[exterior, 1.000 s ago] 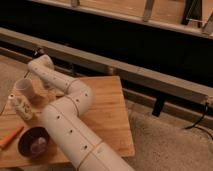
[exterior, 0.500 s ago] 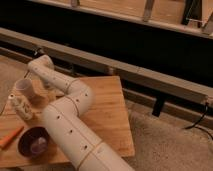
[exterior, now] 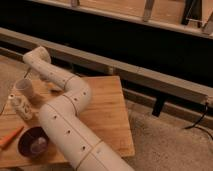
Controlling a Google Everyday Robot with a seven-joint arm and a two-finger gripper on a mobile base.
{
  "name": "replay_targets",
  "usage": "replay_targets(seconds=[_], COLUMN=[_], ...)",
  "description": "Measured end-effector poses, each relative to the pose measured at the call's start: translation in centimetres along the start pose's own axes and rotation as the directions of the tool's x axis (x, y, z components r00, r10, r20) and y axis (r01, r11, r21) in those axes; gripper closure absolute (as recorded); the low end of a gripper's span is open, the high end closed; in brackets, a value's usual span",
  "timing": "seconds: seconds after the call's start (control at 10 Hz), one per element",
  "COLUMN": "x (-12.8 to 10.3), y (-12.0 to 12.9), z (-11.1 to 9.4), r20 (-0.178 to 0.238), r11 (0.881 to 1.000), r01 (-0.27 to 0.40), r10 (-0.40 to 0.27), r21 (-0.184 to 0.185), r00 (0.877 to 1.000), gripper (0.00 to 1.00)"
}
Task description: Place the white sponge in the ceramic cup
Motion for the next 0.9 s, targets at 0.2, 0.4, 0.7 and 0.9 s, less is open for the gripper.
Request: replay_targets(seconds=[0.2,0.4,0.7,0.9], x=[-0.5,-1.0,-2.4,-3.9], y=[-1.6,-3.1,-1.3,-0.5], z=[-2.4,-5.0,-6.2,-8.4], r20=[0.017,0.037,0.044,0.069], r11=[0.998,0.994,0.998,0.997], r01=[-0.019,-0.040,-0.016,0.008], r10=[0.018,0.036,0.013,-0.013], r21=[0.053,0.106,0.069,0.074], r00=[1.000,0.999,0.999,0.998], gripper=[1.00,1.00,1.00,1.00])
